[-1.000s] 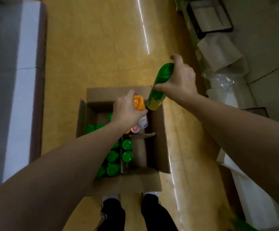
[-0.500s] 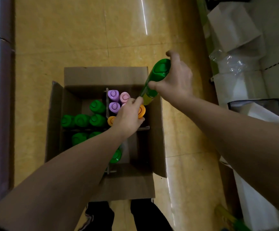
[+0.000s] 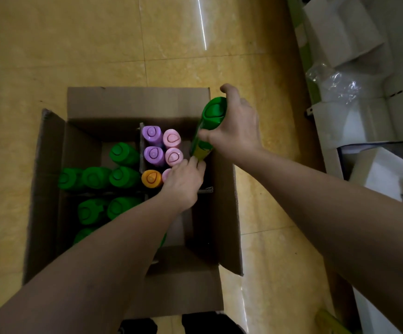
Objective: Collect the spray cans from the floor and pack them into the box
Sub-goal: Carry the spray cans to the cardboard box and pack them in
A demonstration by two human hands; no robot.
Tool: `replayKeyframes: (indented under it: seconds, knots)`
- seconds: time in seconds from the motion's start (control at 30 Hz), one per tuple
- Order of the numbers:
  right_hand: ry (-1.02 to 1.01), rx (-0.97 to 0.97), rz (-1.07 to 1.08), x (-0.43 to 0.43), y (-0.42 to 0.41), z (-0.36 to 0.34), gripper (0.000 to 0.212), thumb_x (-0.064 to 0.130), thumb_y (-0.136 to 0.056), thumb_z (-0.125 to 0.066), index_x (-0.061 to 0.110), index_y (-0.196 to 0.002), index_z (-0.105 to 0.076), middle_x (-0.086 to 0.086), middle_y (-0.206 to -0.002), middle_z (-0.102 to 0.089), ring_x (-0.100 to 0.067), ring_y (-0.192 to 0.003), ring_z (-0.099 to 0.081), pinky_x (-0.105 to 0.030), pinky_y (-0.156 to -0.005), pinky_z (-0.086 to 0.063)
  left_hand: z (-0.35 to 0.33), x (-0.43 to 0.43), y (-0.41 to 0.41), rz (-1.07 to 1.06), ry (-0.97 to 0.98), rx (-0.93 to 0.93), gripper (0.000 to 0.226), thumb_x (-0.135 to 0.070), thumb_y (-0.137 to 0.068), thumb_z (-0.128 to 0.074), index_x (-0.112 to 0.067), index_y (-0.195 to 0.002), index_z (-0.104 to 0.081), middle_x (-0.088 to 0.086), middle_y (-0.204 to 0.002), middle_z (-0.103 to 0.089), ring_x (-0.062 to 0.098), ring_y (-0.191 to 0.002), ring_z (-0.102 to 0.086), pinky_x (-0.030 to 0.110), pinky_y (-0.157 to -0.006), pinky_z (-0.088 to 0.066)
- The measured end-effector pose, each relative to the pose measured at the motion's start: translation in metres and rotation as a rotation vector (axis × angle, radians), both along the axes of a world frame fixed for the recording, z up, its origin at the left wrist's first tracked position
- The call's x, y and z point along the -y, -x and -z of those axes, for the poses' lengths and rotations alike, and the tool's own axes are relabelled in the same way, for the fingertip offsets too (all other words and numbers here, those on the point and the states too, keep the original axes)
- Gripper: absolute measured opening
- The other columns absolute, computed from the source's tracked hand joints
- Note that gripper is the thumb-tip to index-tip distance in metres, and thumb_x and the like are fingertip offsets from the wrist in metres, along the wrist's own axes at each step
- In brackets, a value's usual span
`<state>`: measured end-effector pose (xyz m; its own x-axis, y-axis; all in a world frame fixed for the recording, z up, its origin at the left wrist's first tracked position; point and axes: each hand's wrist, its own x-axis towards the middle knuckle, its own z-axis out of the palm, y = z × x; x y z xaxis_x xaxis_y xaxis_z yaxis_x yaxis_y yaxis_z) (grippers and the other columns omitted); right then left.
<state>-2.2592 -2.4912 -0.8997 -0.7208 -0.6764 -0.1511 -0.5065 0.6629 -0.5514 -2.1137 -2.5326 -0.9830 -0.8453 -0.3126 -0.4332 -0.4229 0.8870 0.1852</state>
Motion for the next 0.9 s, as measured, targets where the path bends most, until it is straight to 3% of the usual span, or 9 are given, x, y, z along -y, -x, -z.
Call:
replayKeyframes:
  seconds: [0.27, 0.47, 0.67, 0.83, 0.9]
  knots:
    - [0.018, -0.010, -0.013, -0.006, -0.005, 0.001, 0.097, 0.034, -0.066, -0.086, 0.019, -0.147, -0.036, -0.010, -0.121, -0.057, -0.025, -0.106, -0.054, -0.033, -0.081, -0.046, 0.026, 0.018, -0.004, 0.086, -0.034, 0.143, 0.056, -0.020, -0.084, -0.067, -0.014, -0.136, -0.047, 0.008, -0.125, -0.059, 0.031, -0.118, -0.051, 0.042, -0.088, -0.047]
    - [0.050, -0.016, -0.008, -0.007, -0.006, -0.002, 0.097, 0.035, -0.064, -0.087, 0.020, -0.146, -0.037, -0.010, -0.123, -0.056, -0.026, -0.110, -0.054, -0.040, -0.089, -0.052, 0.038, 0.019, -0.005, 0.154, 0.051, 0.117, 0.062, -0.030, -0.089, -0.067, -0.021, -0.144, -0.041, 0.007, -0.127, -0.058, 0.031, -0.121, -0.049, 0.042, -0.095, -0.042]
    - [0.058, -0.053, -0.020, -0.005, -0.010, -0.009, 0.097, 0.035, -0.065, -0.088, 0.020, -0.147, -0.037, -0.009, -0.123, -0.057, -0.023, -0.110, -0.053, -0.031, -0.086, -0.045, 0.038, 0.018, -0.019, -0.070, -0.156, -0.056, 0.071, -0.023, -0.082, -0.077, -0.012, -0.145, -0.045, 0.010, -0.141, -0.052, 0.035, -0.125, -0.051, 0.047, -0.099, -0.048]
    - [0.085, -0.058, -0.025, -0.003, -0.018, -0.040, 0.096, 0.034, -0.064, -0.087, 0.020, -0.146, -0.038, -0.008, -0.121, -0.057, -0.021, -0.108, -0.054, -0.029, -0.085, -0.045, 0.011, 0.017, -0.035, -0.312, -0.288, -0.150, 0.045, -0.015, -0.079, -0.077, -0.012, -0.121, -0.060, 0.010, -0.119, -0.061, 0.033, -0.109, -0.059, 0.045, -0.088, -0.053]
    - [0.080, -0.059, -0.057, 0.000, -0.022, -0.060, 0.097, 0.034, -0.065, -0.087, 0.019, -0.146, -0.037, -0.008, -0.122, -0.057, -0.023, -0.109, -0.054, -0.030, -0.085, -0.044, -0.007, 0.017, -0.041, -0.452, -0.318, -0.189, 0.051, -0.020, -0.078, -0.080, -0.012, -0.124, -0.060, 0.010, -0.123, -0.063, 0.033, -0.114, -0.058, 0.044, -0.091, -0.051]
